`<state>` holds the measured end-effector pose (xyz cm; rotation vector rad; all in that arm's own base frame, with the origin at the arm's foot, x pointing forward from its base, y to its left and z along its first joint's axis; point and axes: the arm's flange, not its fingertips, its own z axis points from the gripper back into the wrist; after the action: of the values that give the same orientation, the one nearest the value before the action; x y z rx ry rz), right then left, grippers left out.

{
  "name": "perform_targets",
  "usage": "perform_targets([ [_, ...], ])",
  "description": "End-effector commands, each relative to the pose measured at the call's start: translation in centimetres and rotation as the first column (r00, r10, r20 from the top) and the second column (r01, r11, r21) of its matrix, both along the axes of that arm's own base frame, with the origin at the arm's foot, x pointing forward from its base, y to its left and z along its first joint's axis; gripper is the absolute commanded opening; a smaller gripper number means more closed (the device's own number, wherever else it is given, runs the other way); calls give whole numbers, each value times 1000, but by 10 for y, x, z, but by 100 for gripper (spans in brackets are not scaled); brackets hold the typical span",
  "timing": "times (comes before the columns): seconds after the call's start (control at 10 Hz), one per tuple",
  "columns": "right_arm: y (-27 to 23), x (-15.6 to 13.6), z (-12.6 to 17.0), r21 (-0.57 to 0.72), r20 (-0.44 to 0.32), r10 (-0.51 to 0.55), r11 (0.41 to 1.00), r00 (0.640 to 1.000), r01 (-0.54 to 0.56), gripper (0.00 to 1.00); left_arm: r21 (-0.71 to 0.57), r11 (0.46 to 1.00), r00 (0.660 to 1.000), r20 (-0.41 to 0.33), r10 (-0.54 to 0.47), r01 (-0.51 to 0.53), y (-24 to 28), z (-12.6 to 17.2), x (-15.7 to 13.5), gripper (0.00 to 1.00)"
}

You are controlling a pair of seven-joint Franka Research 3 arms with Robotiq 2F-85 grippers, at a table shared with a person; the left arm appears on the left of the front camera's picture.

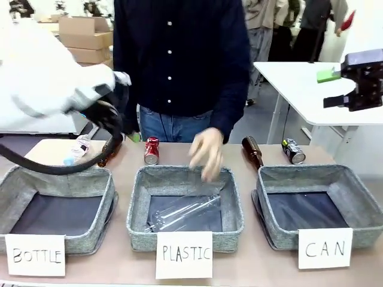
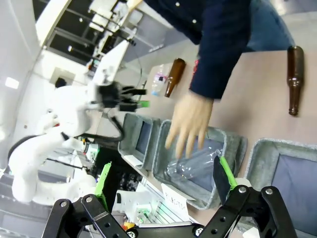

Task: Sort the can waste into the basket.
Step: Pick up the can waste from the table and place it in the right Fabric basket.

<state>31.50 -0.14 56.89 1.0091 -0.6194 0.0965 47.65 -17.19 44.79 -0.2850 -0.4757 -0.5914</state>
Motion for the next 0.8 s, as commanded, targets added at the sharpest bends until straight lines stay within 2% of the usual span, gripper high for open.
perform_targets([
  [0.0,0,-3,-7,13,29,13,1000,999,-13,100,15,997,997,-12,76,-75,-24,-45,55,100],
  [0.1,0,-3,-7,13,29,13,1000,999,-13,100,7,988,988,-6,152,-152,-31,-68,69,100],
  [0.2,0,-3,-7,13,29,13,1000,999,-13,100,-24,982,954,-242,177,-189,-33,-65,68,100],
  [0.3,0,-3,-7,13,29,13,1000,999,-13,100,22,997,997,-25,73,-73,-26,-76,51,100],
  [0.4,0,-3,-7,13,29,13,1000,999,-13,100,22,997,997,-25,73,-73,-26,-76,51,100],
  [0.5,0,-3,-7,13,29,13,1000,999,-13,100,11,992,986,-104,129,-129,-30,-97,70,100],
  [0.6,0,-3,-7,13,29,13,1000,999,-13,100,-50,959,959,-52,277,-280,-37,-90,82,100],
  [0.7,0,-3,-7,13,29,13,1000,999,-13,100,-137,913,922,-110,372,-385,-44,-88,102,100],
])
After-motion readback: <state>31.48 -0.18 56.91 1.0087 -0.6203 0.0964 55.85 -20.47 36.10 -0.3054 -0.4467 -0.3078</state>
